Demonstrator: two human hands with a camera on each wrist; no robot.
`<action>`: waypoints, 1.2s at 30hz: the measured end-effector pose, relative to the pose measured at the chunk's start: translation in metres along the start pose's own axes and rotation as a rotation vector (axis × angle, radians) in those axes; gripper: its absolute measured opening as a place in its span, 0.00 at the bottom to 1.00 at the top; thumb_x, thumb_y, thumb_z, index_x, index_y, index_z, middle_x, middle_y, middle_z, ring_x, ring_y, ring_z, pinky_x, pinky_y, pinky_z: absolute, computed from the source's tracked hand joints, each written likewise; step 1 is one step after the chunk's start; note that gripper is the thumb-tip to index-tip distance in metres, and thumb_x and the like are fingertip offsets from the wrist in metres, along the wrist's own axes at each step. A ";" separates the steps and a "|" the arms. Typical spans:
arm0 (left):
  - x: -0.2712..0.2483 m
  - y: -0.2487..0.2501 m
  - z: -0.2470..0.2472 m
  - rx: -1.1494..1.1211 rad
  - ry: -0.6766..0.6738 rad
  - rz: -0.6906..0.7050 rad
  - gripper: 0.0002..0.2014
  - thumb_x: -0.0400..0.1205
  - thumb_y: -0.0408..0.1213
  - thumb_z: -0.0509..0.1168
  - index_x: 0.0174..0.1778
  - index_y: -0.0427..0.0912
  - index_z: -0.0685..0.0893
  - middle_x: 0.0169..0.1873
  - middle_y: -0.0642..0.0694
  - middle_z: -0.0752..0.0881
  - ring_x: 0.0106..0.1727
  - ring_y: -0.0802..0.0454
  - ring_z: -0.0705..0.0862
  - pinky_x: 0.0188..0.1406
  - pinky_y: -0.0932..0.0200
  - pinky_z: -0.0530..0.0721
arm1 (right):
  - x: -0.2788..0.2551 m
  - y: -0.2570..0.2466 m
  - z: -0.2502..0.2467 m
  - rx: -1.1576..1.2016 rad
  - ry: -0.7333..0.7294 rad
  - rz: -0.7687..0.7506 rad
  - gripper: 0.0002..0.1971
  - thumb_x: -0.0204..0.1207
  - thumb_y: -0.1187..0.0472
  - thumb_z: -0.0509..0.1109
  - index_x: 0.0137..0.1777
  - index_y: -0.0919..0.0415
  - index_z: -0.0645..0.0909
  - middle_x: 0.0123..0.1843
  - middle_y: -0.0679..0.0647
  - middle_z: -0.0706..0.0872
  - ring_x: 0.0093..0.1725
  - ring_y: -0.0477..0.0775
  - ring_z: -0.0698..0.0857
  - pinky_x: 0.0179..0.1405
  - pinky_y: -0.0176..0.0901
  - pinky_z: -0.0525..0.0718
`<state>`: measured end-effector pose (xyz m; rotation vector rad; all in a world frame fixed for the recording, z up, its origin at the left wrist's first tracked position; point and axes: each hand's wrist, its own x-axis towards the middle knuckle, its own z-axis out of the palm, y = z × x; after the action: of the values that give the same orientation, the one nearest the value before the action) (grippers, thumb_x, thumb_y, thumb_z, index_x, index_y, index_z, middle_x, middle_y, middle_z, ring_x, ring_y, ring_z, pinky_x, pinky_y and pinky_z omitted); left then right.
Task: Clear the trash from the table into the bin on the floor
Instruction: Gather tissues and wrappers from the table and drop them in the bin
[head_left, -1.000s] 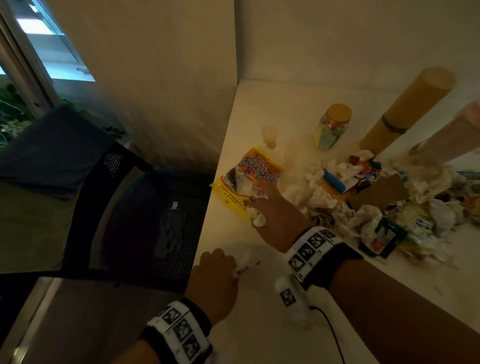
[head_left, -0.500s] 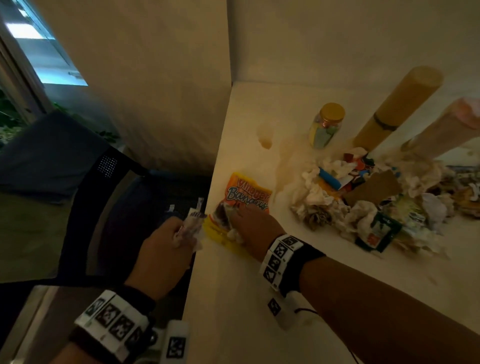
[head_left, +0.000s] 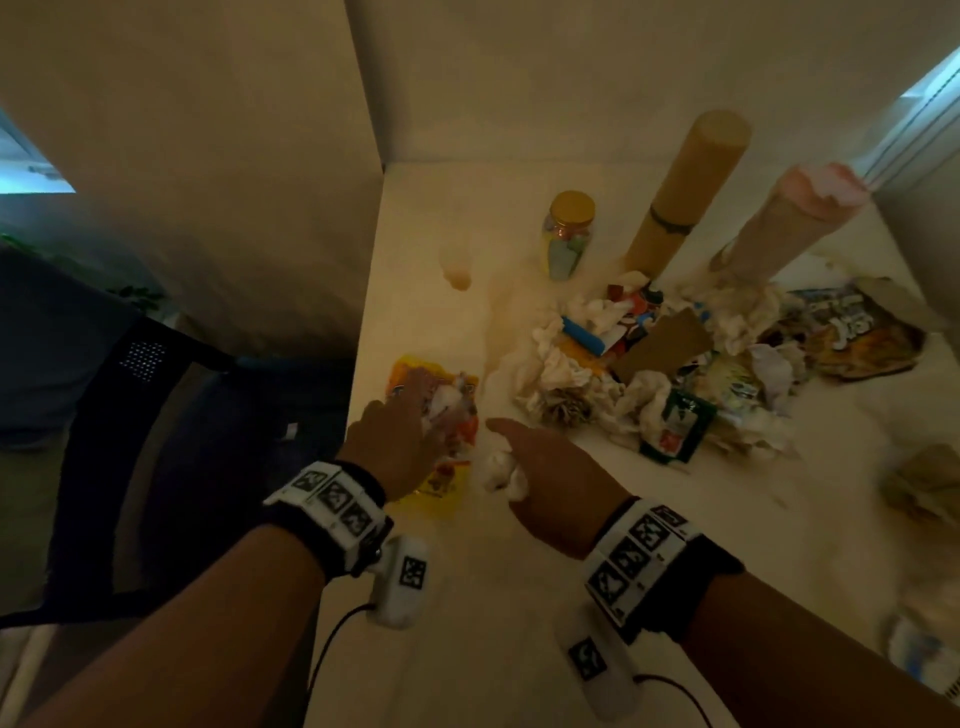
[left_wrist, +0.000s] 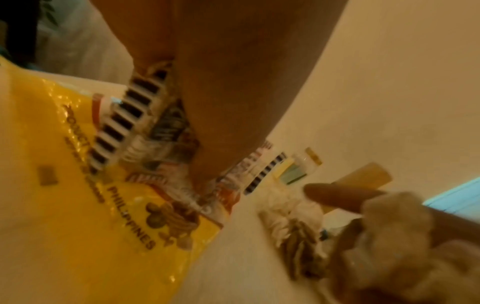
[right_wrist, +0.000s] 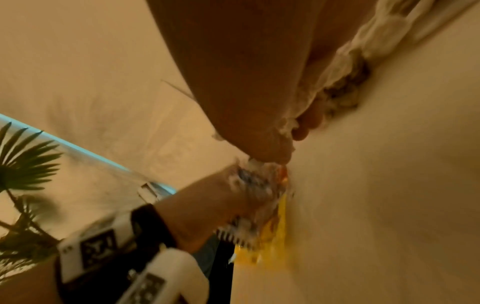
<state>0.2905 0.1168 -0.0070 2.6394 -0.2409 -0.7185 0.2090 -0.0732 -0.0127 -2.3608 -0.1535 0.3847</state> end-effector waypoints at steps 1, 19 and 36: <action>0.004 0.001 0.007 0.117 -0.035 -0.032 0.38 0.79 0.55 0.64 0.80 0.60 0.49 0.63 0.36 0.79 0.57 0.33 0.80 0.50 0.41 0.81 | -0.002 0.004 -0.009 0.017 0.004 0.083 0.25 0.80 0.55 0.58 0.78 0.47 0.62 0.60 0.51 0.84 0.55 0.53 0.83 0.57 0.48 0.82; -0.006 -0.010 0.033 0.472 0.194 -0.043 0.16 0.80 0.51 0.66 0.61 0.50 0.80 0.66 0.43 0.70 0.63 0.38 0.68 0.59 0.37 0.77 | 0.006 0.054 -0.039 -0.444 -0.018 0.292 0.18 0.78 0.51 0.63 0.65 0.57 0.78 0.65 0.57 0.81 0.66 0.61 0.78 0.69 0.52 0.73; -0.008 -0.020 0.040 0.137 0.205 -0.085 0.21 0.81 0.41 0.67 0.69 0.46 0.70 0.56 0.43 0.68 0.49 0.40 0.78 0.49 0.42 0.83 | 0.036 0.029 -0.072 -0.387 0.062 0.048 0.17 0.74 0.58 0.69 0.61 0.62 0.79 0.66 0.59 0.77 0.69 0.60 0.74 0.65 0.47 0.71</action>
<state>0.2638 0.1239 -0.0430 2.8435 -0.1243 -0.4672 0.2663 -0.1334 0.0093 -2.7590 -0.1532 0.3262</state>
